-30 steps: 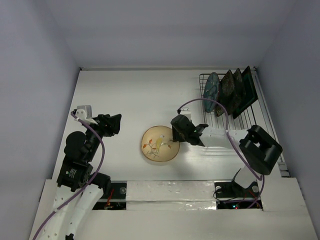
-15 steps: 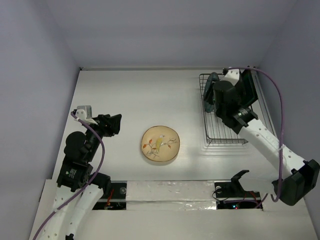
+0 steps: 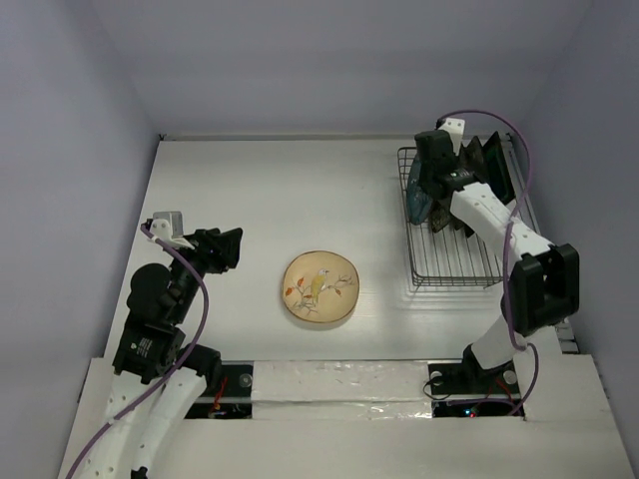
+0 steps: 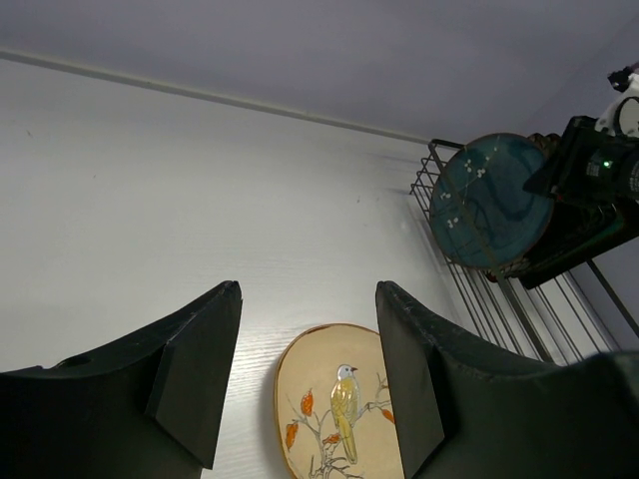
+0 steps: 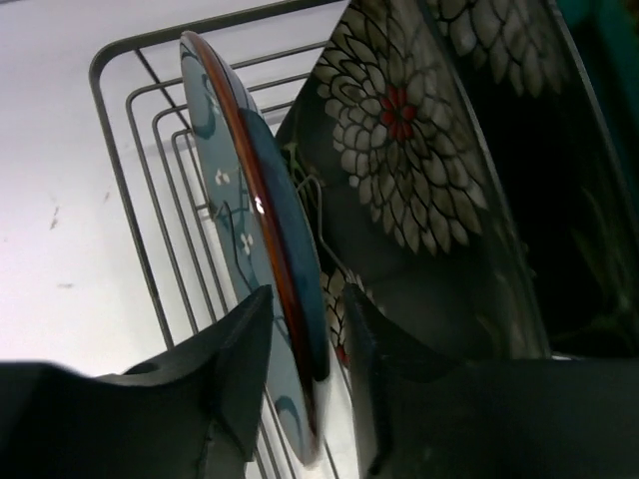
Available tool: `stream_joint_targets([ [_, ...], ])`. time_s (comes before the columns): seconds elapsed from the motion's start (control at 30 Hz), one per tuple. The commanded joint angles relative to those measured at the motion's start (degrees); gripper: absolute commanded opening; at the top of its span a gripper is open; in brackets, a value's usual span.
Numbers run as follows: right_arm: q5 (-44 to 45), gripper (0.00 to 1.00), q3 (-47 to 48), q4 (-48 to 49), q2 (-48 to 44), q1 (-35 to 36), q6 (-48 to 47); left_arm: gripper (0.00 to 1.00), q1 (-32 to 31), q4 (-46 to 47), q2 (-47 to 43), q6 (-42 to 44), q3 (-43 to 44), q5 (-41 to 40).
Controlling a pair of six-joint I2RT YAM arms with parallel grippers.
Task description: Unload the plates from the dish rack
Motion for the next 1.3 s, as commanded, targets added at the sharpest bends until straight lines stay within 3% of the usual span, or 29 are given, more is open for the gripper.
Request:
stream_joint_targets([
  [0.0,3.63,0.35,5.35,-1.64,2.01,0.24,-1.88,0.53,0.22,2.24,-0.6,0.45,-0.4,0.74],
  [0.1,4.15,0.16,6.4,-1.9,1.4,0.24,-2.5,0.53,0.22,2.24,-0.86,0.45,-0.4,0.65],
  [0.23,4.86,0.01,7.81,-2.78,-0.44,0.24,-3.98,0.53,0.22,2.41,-0.77,0.54,-0.31,1.01],
  [0.63,11.71,0.0,13.87,-1.55,-4.84,3.94,-15.41,0.53,0.22,2.68,-0.69,0.54,-0.48,1.45],
  [0.87,14.53,0.0,18.36,-5.07,-11.77,7.44,-12.35,0.53,0.22,2.59,-0.25,0.54,-0.4,1.36],
  [0.97,5.51,0.0,15.12,-4.63,-19.67,9.55,-7.78,0.53,0.22,2.59,-0.25,0.54,-0.4,1.27],
  [1.07,-9.07,0.0,6.35,-0.08,-26.78,12.18,-1.46,0.53,0.22,2.59,-0.51,0.45,-0.4,1.09],
  [1.1,-17.47,0.0,3.62,3.77,-28.12,13.07,-0.05,0.53,0.22,2.5,-0.51,0.45,-0.4,1.01],
  [1.27,-35.2,0.0,-11.57,14.95,-31.12,17.38,11.28,0.53,0.22,2.33,-0.33,0.45,-0.4,0.83],
])
